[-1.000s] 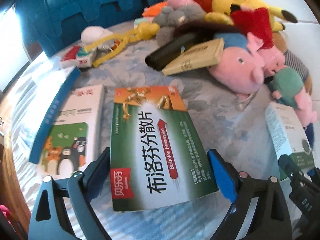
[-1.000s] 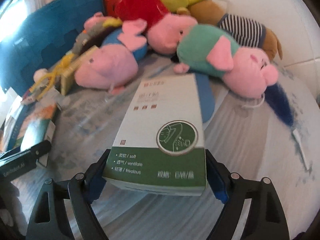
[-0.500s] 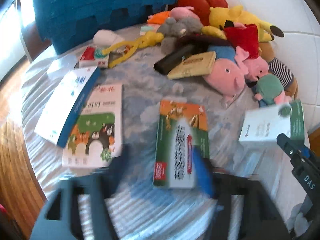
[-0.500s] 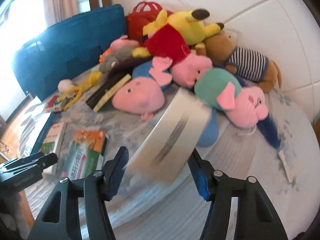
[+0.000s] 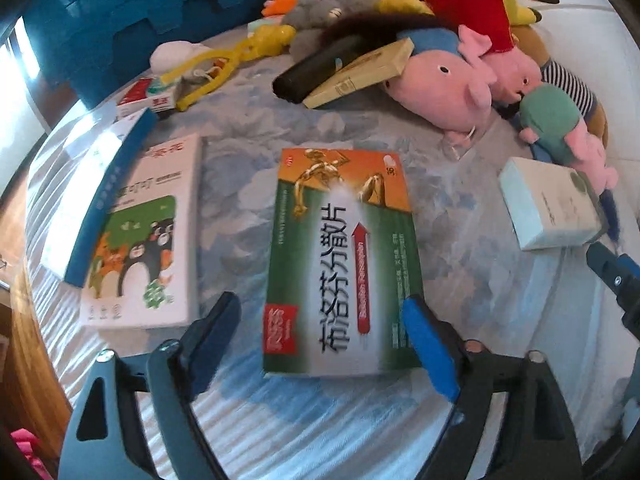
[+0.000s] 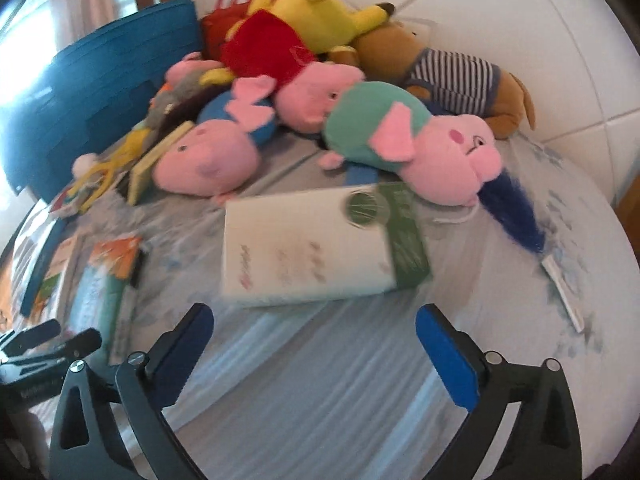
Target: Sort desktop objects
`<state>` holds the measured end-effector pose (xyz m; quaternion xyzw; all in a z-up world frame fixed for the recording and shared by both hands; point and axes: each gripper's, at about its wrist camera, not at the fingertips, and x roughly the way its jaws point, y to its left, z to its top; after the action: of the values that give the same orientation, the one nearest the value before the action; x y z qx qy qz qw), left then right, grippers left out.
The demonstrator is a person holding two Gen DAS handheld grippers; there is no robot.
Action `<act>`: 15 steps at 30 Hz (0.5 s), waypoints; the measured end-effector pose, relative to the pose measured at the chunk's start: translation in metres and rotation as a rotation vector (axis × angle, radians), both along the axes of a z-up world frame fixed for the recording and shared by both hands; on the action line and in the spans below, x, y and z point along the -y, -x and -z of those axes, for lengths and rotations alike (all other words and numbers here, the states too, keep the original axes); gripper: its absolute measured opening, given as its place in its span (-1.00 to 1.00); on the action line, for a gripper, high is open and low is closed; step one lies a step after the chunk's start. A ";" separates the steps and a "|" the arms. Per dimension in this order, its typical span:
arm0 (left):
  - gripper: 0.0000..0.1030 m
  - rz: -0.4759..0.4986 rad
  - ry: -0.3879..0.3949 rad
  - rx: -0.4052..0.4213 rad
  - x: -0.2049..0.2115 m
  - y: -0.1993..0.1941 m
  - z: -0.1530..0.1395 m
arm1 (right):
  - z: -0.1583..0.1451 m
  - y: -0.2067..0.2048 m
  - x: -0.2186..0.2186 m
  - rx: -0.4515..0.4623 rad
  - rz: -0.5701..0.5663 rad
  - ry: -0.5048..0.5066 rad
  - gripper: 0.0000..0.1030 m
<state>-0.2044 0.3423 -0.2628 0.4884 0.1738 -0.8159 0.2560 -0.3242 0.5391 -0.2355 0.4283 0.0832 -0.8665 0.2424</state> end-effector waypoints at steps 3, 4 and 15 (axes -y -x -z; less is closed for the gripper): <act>1.00 -0.011 -0.009 -0.002 0.004 0.008 0.004 | 0.005 0.015 -0.001 0.009 -0.004 0.005 0.99; 1.00 -0.012 -0.014 0.000 0.004 0.011 0.006 | 0.008 0.020 0.001 0.016 -0.013 0.008 0.99; 0.69 0.020 0.011 0.013 0.009 0.025 0.013 | 0.016 0.062 0.000 -0.009 -0.011 0.035 1.00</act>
<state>-0.2294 0.3328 -0.2762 0.4938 0.1627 -0.8163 0.2518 -0.3861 0.5393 -0.2518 0.4197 0.0716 -0.8684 0.2543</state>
